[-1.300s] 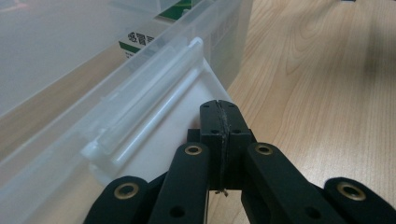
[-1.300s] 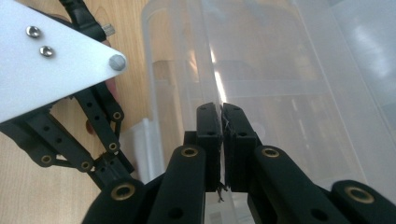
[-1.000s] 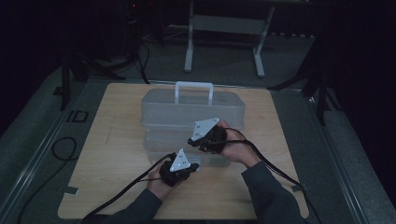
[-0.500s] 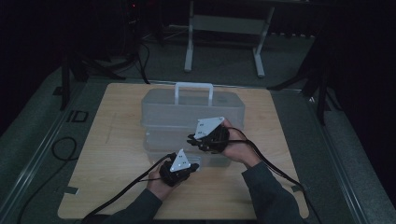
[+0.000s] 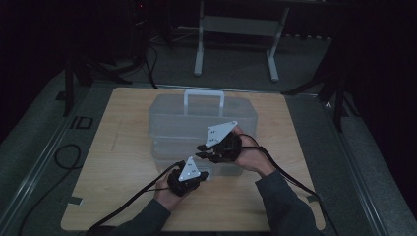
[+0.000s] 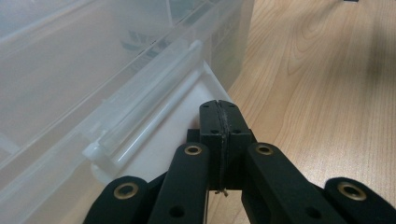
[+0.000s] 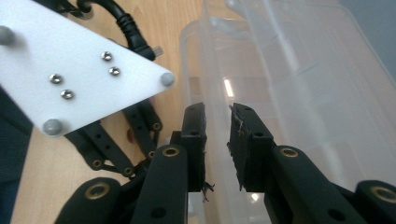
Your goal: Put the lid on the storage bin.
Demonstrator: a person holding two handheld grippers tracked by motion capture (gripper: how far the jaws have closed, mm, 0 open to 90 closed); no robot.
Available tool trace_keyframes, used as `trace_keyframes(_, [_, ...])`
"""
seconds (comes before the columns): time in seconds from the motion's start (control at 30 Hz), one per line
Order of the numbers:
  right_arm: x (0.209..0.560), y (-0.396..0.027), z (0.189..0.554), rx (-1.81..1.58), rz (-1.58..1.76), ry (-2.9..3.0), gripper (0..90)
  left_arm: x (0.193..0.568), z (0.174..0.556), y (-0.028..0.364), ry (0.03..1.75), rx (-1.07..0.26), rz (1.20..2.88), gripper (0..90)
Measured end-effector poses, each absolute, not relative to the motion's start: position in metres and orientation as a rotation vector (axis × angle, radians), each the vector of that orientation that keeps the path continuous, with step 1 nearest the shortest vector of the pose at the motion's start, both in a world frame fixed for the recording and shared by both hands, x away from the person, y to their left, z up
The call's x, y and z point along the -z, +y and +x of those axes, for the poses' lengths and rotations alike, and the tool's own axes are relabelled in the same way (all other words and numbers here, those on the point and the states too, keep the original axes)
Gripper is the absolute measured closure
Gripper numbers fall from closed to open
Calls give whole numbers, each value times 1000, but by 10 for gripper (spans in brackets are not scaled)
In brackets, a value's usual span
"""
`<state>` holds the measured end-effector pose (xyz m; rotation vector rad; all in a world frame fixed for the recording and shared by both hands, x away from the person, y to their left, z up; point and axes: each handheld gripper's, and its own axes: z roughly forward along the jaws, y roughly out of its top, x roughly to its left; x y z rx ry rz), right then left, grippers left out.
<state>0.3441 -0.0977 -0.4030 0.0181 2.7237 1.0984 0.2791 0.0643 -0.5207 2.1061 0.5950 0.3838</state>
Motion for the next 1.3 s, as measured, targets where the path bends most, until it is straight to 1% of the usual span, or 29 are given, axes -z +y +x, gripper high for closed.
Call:
trace_keyframes(0.03, [403,-98,344,-1102,8,2735,779,520,279,64,595,-385,2106,897])
trace_keyframes(0.2, [400,-99,338,-1139,-28,2742,775,519,274,64,583,-390,2106,898])
trace_keyframes(0.47, [395,-104,325,-1131,-47,2721,732,519,271,62,576,-388,2115,898])
trace_keyframes(0.57, [395,-105,321,-1117,-43,2715,689,519,270,63,579,-385,2113,898])
trace_keyframes(0.77, [395,-108,314,-1097,-20,2700,661,518,269,65,577,-388,2114,897])
trace_keyframes(0.83, [401,-114,311,-1079,32,2691,629,518,267,66,582,-385,2109,896])
trace_keyframes(0.93, [403,-117,311,-1074,59,2689,613,518,267,68,587,-387,2110,895])
trace_keyframes(1.07, [409,-125,308,-1080,109,2688,570,519,267,70,599,-386,2111,894])
trace_keyframes(1.3, [416,-128,307,-1067,134,2691,564,518,267,71,604,-387,2104,894])
